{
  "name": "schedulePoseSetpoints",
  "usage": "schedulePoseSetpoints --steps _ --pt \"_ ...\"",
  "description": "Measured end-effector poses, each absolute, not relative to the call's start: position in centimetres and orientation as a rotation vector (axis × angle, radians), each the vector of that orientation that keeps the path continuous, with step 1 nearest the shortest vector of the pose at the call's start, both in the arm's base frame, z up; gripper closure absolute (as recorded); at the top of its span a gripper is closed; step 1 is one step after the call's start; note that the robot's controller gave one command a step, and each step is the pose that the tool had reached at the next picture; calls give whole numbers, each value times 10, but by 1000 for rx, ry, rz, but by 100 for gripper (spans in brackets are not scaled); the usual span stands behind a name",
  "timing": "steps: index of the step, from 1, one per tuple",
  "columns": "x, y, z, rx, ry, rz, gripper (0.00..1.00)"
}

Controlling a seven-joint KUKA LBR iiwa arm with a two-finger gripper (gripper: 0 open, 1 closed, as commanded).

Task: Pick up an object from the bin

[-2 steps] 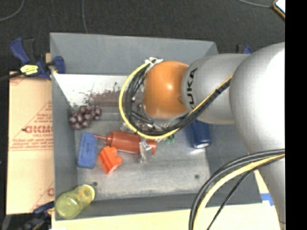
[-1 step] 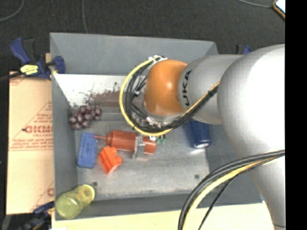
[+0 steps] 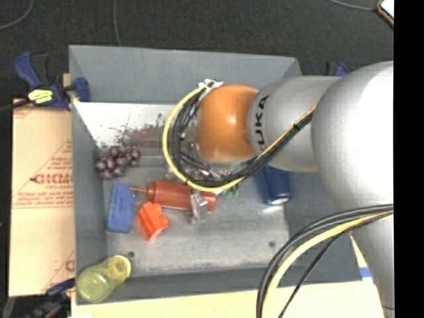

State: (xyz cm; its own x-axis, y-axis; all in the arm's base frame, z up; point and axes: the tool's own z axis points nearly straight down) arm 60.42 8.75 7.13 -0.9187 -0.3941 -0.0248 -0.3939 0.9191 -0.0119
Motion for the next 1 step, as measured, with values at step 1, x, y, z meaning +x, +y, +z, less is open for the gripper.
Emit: schedulePoseSetpoints --steps 1 --pt "608 75 82 -45 3104 -2 100"
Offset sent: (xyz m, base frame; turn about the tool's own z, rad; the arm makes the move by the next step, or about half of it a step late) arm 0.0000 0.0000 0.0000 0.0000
